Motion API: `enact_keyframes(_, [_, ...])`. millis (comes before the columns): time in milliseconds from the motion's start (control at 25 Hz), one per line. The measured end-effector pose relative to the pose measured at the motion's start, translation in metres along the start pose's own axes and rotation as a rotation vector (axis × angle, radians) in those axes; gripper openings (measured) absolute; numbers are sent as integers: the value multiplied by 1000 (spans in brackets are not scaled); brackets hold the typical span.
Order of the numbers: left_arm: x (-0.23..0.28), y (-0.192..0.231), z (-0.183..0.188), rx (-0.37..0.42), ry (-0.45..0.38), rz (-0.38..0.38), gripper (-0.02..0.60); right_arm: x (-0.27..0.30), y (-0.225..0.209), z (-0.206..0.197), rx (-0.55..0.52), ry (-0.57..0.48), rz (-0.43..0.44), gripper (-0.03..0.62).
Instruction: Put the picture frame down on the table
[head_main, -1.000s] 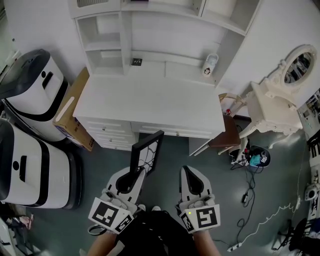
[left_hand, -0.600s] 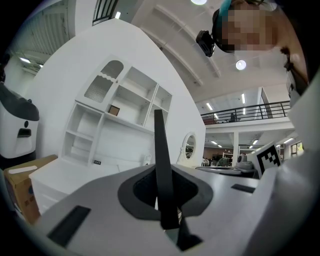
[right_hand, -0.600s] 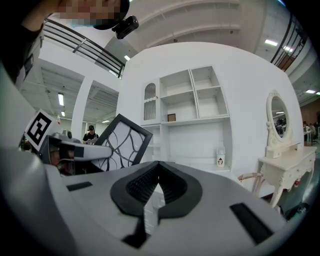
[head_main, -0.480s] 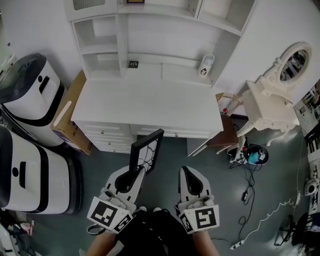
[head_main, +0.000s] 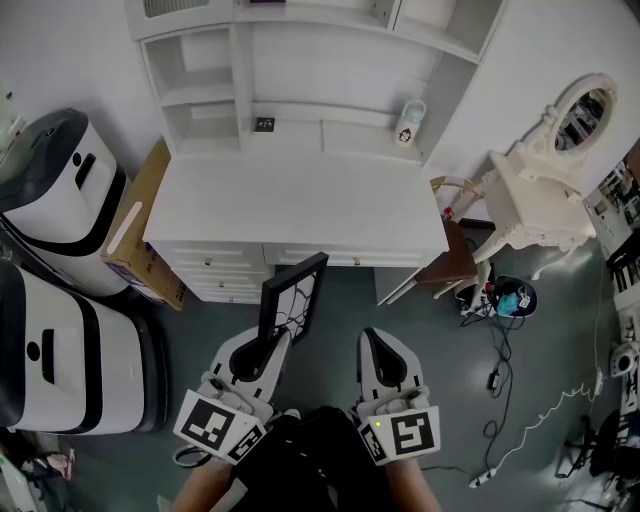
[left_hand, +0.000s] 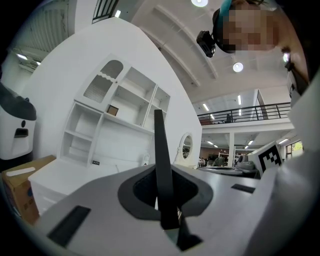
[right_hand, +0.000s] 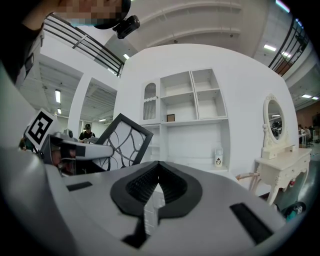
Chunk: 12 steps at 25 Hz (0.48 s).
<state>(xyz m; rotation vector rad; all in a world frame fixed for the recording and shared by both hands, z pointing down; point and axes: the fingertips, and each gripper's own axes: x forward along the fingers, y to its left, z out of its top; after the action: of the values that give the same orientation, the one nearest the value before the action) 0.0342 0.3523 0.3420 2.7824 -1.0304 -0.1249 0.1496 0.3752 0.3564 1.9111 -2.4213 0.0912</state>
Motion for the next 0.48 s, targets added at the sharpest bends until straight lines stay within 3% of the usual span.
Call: enact_keyframes(480, [-11, 10, 4, -10, -23, 3, 25, -6, 12, -2, -8, 6, -24, 2])
